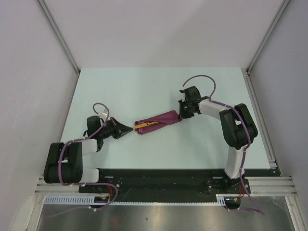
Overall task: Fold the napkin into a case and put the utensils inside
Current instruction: Stuff the knife at the center of the board.
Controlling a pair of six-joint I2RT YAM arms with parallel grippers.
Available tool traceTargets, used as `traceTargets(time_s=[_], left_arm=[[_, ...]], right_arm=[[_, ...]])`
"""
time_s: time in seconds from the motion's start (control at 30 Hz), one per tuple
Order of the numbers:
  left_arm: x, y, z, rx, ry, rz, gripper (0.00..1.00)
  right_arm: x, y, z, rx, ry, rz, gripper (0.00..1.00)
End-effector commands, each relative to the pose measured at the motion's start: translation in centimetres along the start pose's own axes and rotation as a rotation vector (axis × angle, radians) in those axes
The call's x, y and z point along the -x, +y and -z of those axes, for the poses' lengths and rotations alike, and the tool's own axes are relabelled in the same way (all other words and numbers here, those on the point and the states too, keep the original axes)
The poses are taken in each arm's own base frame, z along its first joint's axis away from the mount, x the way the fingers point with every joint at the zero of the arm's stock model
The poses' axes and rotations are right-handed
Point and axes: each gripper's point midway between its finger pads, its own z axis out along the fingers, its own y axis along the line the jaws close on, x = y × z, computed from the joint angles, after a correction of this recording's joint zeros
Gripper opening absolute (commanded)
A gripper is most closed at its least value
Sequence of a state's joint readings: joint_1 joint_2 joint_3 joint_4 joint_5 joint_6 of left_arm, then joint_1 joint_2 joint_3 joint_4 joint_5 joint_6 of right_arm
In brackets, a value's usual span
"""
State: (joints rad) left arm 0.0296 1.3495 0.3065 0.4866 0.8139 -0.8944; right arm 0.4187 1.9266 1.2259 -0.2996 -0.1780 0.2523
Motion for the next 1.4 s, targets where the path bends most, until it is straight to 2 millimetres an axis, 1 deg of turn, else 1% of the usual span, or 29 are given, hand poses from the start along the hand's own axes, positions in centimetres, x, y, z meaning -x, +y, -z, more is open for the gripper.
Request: traceTargets(time_s=[0.0,0.03,0.07,0.1,0.13,0.2,0.33,0.4,0.43,0.57,0.6,0.63,0.67,0.7,0.77,0.9,0.93,0.97,1.03,1.13,1.27,1.37], left_arm=[[0.3,-0.2,-0.8,-0.029,-0.015,-0.007,0.0],[0.1,0.2,-1.1,-0.022,-0.004,0.019,0.0],[0.2,-0.1,-1.1,-0.047,-0.007,0.011,0.0],[-0.9,-0.3,-1.5,-0.054,0.028,0.041,0.0],[-1.2,0.0,-1.6,-0.056,0.038,0.064,0.0],[-1.6,-0.2,-1.4,-0.087,0.03,0.095,0.0],[-2.1,-0.2,-1.2,-0.105,0.035,0.113,0.0],[-1.9,-0.3,-1.1,-0.106,0.024,0.078,0.0],[-2.1,0.3,-1.1,-0.078,0.036,0.09,0.0],[-1.9,-0.4,-0.8,-0.114,0.044,0.051,0.0],[-1.2,-0.3,-0.4,-0.121,0.024,0.066,0.0],[-1.1,-0.4,-0.1,-0.132,0.025,0.067,0.0],[-0.6,-0.6,0.1,-0.147,0.009,0.062,0.0],[-0.7,-0.7,0.3,-0.156,0.008,0.087,0.0],[-0.5,-1.6,0.7,-0.196,0.002,0.084,0.0],[-0.7,-2.3,1.1,-0.239,0.006,0.099,0.0],[-1.0,-2.1,1.0,-0.238,0.015,0.115,0.0],[-0.8,-2.7,1.1,-0.267,0.008,0.108,0.0],[-1.3,-2.2,1.0,-0.265,0.017,0.144,0.0],[-1.8,-2.5,1.0,-0.288,0.014,0.16,0.0],[-2.5,-2.1,0.4,-0.279,0.011,0.189,0.0],[-2.0,-2.1,0.4,-0.283,-0.034,0.2,0.0]], right_arm=[[-1.8,-0.7,-1.9,-0.02,0.061,-0.004,0.0],[-1.8,-0.7,-2.0,-0.019,0.061,-0.001,0.0],[-1.8,-0.8,-2.0,-0.023,0.066,-0.002,0.0],[-1.9,-0.8,-2.1,-0.024,0.07,0.001,0.0],[-2.0,-0.8,-2.2,-0.025,0.072,0.002,0.0],[-2.0,-0.6,-2.2,-0.021,0.076,0.004,0.0],[-2.2,-1.0,-2.2,-0.033,0.079,-0.001,0.0],[-2.0,-1.1,-2.0,-0.035,0.072,-0.001,0.0],[-1.8,-1.3,-1.9,-0.039,0.067,0.0,0.0],[-1.5,-1.4,-1.8,-0.036,0.065,0.0,0.0],[-1.5,-1.3,-1.7,-0.035,0.067,0.002,0.0],[-1.5,-1.4,-1.7,-0.036,0.068,0.002,0.0],[-1.5,-1.2,-1.7,-0.035,0.068,0.007,0.0],[-1.5,-1.2,-1.7,-0.035,0.066,0.01,0.0],[-1.6,-1.2,-1.8,-0.034,0.072,0.009,0.0],[-1.6,-0.7,-2.0,-0.025,0.073,0.02,0.0],[-1.6,-0.6,-2.0,-0.023,0.074,0.023,0.0],[-1.6,-0.5,-2.0,-0.023,0.072,0.021,0.0],[-1.6,-0.4,-2.1,-0.021,0.076,0.025,0.0],[-1.8,-0.3,-2.1,-0.02,0.08,0.028,0.0],[-2.0,-0.4,-2.3,-0.025,0.087,0.033,0.0],[-1.9,-0.4,-2.2,-0.026,0.085,0.036,0.0]])
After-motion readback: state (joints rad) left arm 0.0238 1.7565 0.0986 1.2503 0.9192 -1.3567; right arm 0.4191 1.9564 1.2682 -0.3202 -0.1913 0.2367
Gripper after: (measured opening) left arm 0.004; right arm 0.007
